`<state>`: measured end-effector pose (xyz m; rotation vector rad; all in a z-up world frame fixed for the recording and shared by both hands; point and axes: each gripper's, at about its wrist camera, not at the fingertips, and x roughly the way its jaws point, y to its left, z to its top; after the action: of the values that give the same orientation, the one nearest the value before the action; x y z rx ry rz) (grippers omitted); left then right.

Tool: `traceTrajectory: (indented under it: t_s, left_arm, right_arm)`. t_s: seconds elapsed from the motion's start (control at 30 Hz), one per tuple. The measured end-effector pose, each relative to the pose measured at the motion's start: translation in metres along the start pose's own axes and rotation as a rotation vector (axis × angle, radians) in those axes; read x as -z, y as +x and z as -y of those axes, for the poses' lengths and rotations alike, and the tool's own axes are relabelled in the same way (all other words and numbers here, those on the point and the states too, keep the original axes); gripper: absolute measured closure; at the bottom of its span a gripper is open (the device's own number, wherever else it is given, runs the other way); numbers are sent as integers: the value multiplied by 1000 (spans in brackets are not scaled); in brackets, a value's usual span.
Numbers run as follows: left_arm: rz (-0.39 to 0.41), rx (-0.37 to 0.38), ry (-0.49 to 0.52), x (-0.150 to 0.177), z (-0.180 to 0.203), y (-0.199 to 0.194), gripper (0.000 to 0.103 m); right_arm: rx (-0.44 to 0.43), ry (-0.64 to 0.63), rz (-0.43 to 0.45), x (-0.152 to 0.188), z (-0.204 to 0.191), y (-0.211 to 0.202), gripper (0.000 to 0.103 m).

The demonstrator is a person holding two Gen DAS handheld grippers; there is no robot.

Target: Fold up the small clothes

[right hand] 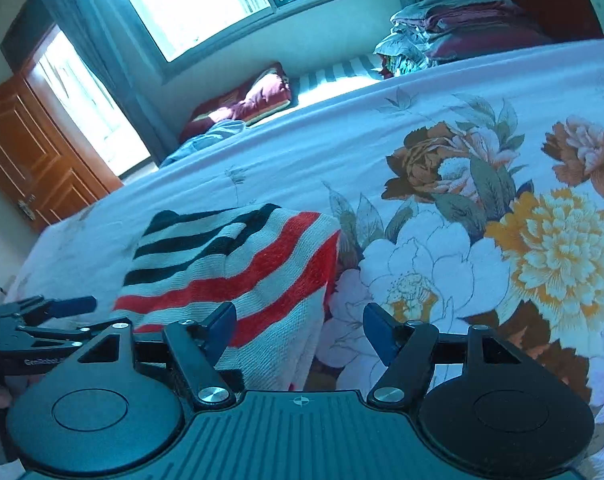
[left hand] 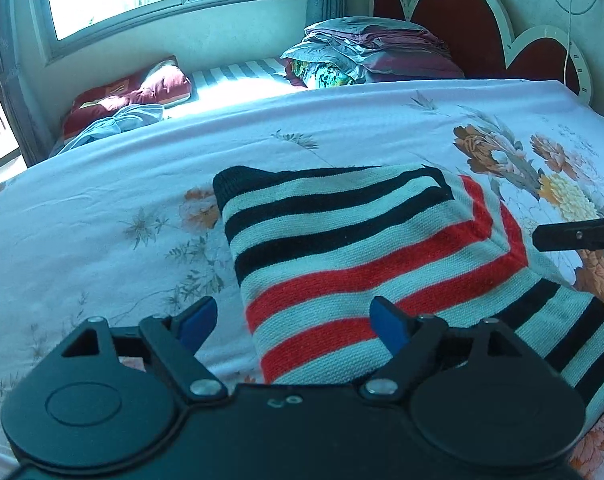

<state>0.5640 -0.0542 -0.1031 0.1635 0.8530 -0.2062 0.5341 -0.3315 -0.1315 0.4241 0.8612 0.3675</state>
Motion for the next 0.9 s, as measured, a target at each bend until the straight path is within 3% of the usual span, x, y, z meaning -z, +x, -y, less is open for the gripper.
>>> traceTrajectory:
  t_s: [0.2,0.27,0.37,0.63,0.83,0.9]
  left_arm:
    - [-5,18,-44,4,-5,-7,13]
    - [-12,93,-95,7,-11,-8,14]
    - [-40,215,-234,16,-29,-7,24]
    - [-115,396,-513,41,-66,18,24]
    - [-134,440,-494,37,-63,31,18]
    - [-133,426,-458,31,-57,34,20]
  right_arm:
    - [-107,144,-51,7,24,-7,34]
    - [-153,195,-81,8,32,-6,34]
    - [-209,291,-92,10,45,-6,34]
    - [-314,348,-182,15,57,9,35]
    - [-341,263,-223,10,40,26,35]
    - [-324,204,-225,6,29,31,35]
